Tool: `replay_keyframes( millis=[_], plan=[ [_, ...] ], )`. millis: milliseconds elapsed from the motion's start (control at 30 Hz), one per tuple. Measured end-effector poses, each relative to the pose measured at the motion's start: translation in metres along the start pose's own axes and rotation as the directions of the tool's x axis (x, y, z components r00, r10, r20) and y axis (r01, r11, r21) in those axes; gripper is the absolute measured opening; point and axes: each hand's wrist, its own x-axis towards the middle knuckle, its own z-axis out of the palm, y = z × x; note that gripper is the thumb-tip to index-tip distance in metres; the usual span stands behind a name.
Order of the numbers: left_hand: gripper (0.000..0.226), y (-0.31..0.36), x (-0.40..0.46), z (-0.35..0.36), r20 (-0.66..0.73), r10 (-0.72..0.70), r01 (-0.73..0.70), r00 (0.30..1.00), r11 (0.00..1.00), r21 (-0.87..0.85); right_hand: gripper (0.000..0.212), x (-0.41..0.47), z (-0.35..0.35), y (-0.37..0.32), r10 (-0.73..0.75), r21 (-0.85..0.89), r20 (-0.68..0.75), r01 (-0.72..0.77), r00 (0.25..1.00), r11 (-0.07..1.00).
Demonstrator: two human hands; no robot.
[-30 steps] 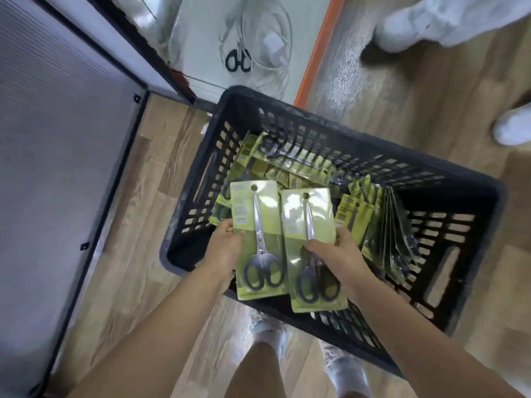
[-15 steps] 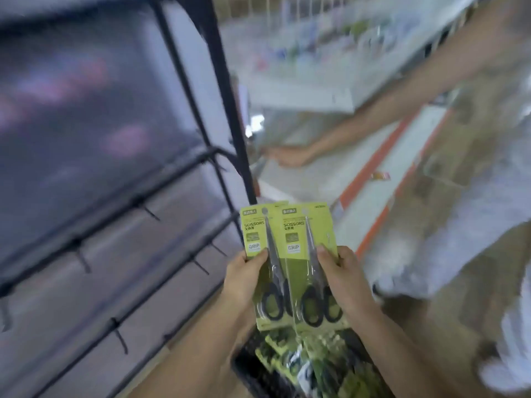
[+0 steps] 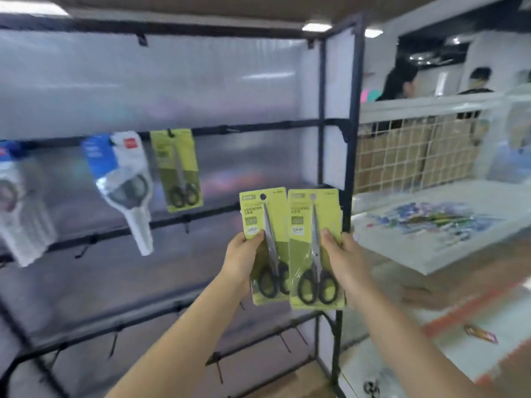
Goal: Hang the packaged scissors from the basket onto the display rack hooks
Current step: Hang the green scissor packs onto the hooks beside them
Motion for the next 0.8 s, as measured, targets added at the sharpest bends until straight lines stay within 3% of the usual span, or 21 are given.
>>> replay_keyframes(
  millis=[167, 333, 433, 633, 800],
  plan=[
    [0.011, 0.01, -0.017, -0.053, -0.081, 0.001, -0.005, 0.997, 0.999, -0.044, 0.047, -0.016, 0.056, -0.006, 0.02, -0.028, 0.112, -0.017, 0.993, 0.999],
    [0.01, 0.026, -0.007, -0.102, -0.206, 0.022, -0.041, 0.978, 0.996, -0.085, 0.038, -0.011, 0.096, -0.042, -0.03, 0.01, 0.228, 0.028, 0.973, 1.0],
    [0.012, 0.051, -0.003, -0.124, -0.235, 0.067, -0.093, 0.97, 0.991, -0.101, 0.018, 0.0, 0.118, -0.071, -0.126, 0.077, 0.251, 0.11, 0.96, 0.991],
    [0.006, 0.092, 0.004, -0.161, -0.314, 0.214, -0.234, 0.925, 0.972, -0.027, 0.034, 0.026, 0.156, -0.113, -0.235, 0.126, 0.26, 0.208, 0.937, 0.97],
    [0.008, 0.106, 0.007, -0.185, -0.358, 0.233, -0.26, 0.904, 0.965, -0.029, 0.037, 0.045, 0.178, -0.131, -0.27, 0.157, 0.251, 0.237, 0.93, 0.959]
  ],
)
